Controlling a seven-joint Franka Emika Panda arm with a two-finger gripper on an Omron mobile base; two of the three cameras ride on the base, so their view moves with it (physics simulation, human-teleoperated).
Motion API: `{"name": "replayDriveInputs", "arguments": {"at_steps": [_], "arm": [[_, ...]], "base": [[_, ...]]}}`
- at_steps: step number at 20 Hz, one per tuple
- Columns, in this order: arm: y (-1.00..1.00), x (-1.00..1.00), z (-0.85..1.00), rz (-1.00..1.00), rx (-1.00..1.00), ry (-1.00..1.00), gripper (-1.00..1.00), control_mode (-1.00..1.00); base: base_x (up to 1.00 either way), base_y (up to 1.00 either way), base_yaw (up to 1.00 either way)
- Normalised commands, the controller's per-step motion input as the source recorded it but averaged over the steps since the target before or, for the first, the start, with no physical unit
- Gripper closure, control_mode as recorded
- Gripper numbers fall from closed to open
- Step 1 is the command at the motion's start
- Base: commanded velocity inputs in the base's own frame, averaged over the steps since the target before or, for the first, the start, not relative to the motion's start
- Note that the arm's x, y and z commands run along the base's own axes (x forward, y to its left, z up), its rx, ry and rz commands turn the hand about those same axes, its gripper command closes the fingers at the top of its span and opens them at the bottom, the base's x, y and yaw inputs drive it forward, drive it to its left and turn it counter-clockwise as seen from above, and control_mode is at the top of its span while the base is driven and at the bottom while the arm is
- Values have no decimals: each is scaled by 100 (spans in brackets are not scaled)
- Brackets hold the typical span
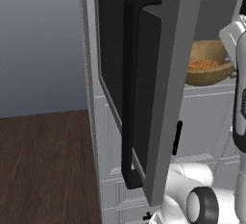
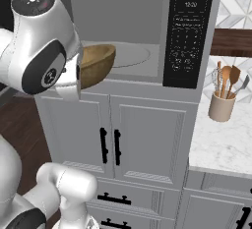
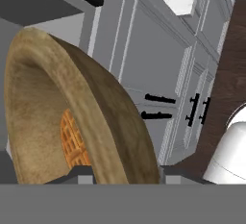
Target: Open the microwave, place the bowl with waffle inside the microwave, then close the microwave door and turn it on.
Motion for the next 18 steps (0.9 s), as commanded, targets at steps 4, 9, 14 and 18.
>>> {"name": "replayDriveInputs", "arguments": {"at_steps": [4, 9, 14, 18], "arm": [[0, 32, -25, -19, 18, -20, 100, -100], [0, 55, -1, -6, 20, -15, 100, -100], [11, 89, 6, 0, 16, 0, 100, -100], [9, 89, 0, 0, 13, -5, 100, -100]], "base": [[0, 0, 0], [0, 0, 0], [0, 0, 0], [0, 0, 0]]}}
